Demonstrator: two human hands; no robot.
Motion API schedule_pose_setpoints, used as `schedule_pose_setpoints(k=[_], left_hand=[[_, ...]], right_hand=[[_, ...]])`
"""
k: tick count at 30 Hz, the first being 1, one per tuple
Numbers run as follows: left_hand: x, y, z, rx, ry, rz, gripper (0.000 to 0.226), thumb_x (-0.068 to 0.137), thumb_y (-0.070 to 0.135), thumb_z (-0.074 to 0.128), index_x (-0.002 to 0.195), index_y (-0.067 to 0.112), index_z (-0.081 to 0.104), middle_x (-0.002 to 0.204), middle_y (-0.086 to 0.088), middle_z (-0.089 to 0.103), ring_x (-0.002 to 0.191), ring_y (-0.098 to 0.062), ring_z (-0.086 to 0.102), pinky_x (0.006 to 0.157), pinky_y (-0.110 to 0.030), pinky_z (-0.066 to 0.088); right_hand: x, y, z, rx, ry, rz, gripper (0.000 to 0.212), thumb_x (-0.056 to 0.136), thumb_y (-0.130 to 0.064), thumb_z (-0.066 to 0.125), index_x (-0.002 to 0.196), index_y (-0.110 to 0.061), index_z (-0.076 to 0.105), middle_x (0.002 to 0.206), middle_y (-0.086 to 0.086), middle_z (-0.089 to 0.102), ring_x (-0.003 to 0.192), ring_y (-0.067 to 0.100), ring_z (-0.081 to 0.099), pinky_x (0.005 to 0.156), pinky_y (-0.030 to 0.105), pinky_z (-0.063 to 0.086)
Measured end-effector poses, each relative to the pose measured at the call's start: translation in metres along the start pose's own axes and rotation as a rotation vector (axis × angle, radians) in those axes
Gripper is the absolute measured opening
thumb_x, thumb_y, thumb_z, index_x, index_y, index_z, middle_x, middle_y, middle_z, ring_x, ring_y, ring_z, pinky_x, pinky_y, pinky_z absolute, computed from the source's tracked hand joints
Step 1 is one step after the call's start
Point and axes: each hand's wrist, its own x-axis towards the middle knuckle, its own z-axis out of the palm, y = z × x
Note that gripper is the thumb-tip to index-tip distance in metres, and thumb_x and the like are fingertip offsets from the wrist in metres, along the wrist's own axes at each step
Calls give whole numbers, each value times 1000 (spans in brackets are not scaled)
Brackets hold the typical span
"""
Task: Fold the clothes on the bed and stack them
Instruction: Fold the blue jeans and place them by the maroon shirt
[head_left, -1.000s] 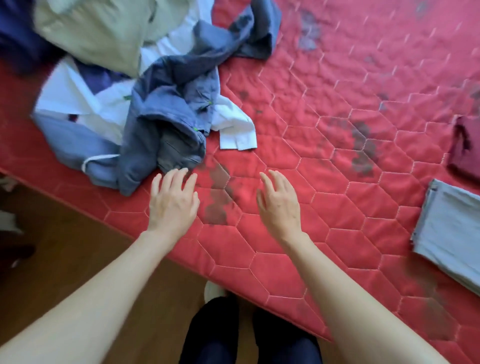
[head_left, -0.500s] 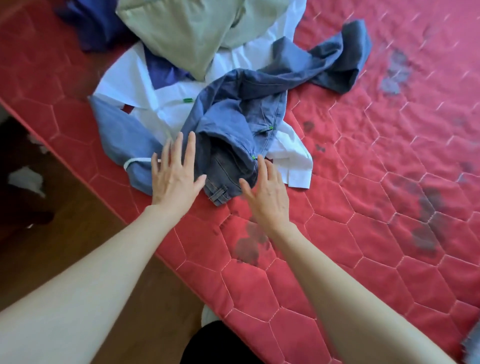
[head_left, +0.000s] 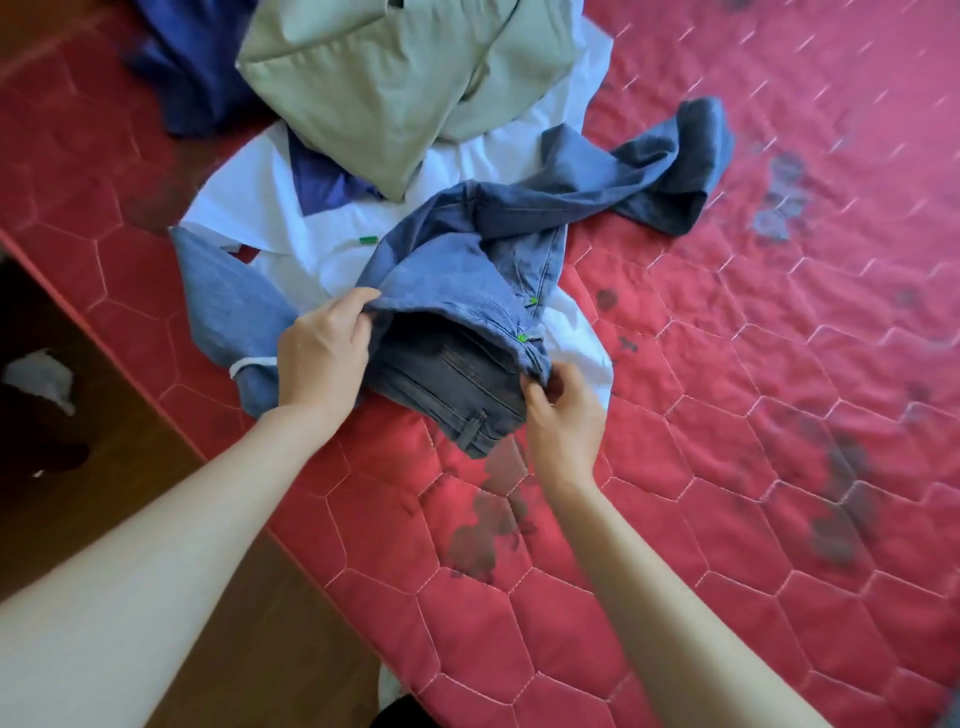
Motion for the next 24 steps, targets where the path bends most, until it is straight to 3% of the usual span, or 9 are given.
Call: schedule_pose_setpoints(k=[2,7,11,14,17,22,24], left_hand=[[4,12,-26,-14,7,81,28,88,-3,56,111,5,70,92,-23,70,78,-46,64,63,-49,48],[19,48,-106,14,-10,276,29,83,-9,60,108,1,70,91,-21,71,70,-45,66,55,-49,51],[28,94,-179,-93,28,379,30,85,7,49,106,6,71,91,-15,72,71,-39,68,55,-46,53],[38,139,-235,-167,45,395,24,87,0,60,104,10,72,92,-11,72,80,-35,68,62,-38,50],[52,191,-291,-246,35,431,24,94,10,52,109,14,71,103,-11,71,95,-33,66,77,-42,50],[62,287,-393,-272,15,473,23,95,14,52,109,17,70,113,-6,68,106,-29,61,81,-37,44],[48,325,-429,-264,27,549,22,95,12,52,110,13,69,117,-7,65,109,-28,59,83,-35,43]], right_hand=[[2,-25,-37,31,-12,-86,4,84,-10,66,84,-14,67,69,-5,62,63,4,51,60,18,37],[-8,-107,-134,-20,-117,-315,17,78,-11,75,95,-16,73,76,-12,69,67,1,58,72,20,48],[-33,-188,-214,-41,-25,-474,14,79,-19,77,93,-17,74,71,-13,65,66,3,56,70,22,47],[-57,-252,-274,-44,62,-546,4,81,-22,75,83,-24,73,66,-12,65,62,3,54,64,21,46],[-82,-316,-335,-58,151,-616,6,82,-24,73,76,-27,72,66,-16,67,61,-2,57,63,16,46],[-120,-406,-427,214,274,-496,14,78,-27,75,71,-15,76,68,-6,70,68,12,65,76,39,58],[-134,-435,-457,357,304,-385,22,71,-27,77,67,-6,73,63,2,63,64,17,61,71,44,58]])
